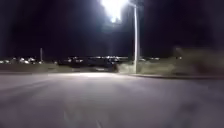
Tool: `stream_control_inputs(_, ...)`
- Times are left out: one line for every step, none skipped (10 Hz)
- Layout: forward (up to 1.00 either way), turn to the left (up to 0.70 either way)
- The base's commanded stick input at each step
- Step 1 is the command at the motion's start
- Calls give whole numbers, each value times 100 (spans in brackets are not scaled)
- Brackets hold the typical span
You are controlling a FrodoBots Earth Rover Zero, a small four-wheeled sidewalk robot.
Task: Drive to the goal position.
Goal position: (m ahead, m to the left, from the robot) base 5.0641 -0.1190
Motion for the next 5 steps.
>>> stream_control_inputs(70, 0)
stream_control_inputs(70, 0)
stream_control_inputs(70, 0)
stream_control_inputs(70, 0)
stream_control_inputs(70, 0)
